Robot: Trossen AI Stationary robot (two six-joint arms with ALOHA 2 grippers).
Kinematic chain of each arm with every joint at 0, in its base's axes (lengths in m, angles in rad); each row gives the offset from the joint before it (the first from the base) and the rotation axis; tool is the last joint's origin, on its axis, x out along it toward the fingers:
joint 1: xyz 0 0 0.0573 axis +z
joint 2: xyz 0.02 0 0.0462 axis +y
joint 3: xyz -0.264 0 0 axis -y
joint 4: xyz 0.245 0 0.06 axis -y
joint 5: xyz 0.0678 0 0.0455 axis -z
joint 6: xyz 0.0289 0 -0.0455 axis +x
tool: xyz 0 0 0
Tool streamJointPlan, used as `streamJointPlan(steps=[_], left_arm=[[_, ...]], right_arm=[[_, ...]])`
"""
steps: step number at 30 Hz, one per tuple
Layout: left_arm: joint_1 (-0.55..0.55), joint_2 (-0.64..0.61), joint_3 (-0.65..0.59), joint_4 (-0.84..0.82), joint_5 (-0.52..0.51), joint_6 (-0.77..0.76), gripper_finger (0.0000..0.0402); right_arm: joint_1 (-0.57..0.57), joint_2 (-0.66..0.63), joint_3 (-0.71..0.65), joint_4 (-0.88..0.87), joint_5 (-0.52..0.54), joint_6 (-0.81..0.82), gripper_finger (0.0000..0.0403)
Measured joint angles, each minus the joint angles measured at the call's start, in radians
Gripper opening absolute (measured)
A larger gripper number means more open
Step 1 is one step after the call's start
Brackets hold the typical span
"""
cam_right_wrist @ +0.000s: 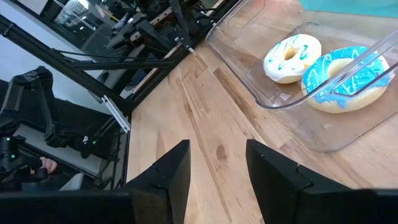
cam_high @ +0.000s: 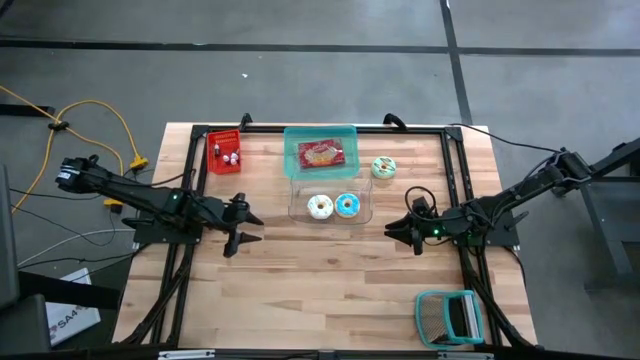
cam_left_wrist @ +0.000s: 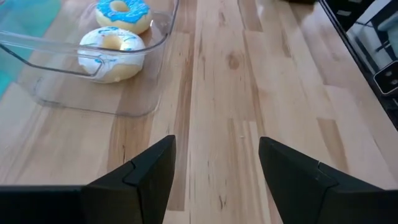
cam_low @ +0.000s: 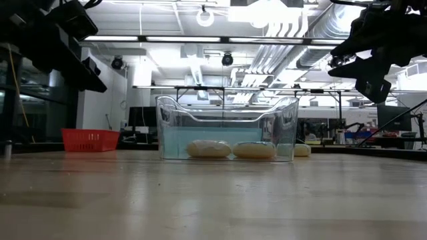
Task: Pick & Place Food Item
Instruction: Put the green donut into the transparent bin
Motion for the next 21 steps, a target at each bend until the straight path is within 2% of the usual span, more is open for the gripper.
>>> streamJointPlan(steps=[5, 21], left_arm=[[0.0, -0.048, 0.0, -0.002, 0.0, -0.003, 0.0225], [0.057, -0.375, -0.015, -0.15, -0.09, 0.091, 0.0225]], right_arm=[[0.0, 0.0, 0.0, 0.0, 0.0, 0.0, 0.0144], [0.0, 0.0, 0.0, 0.0, 0.0, 0.0, 0.0144]])
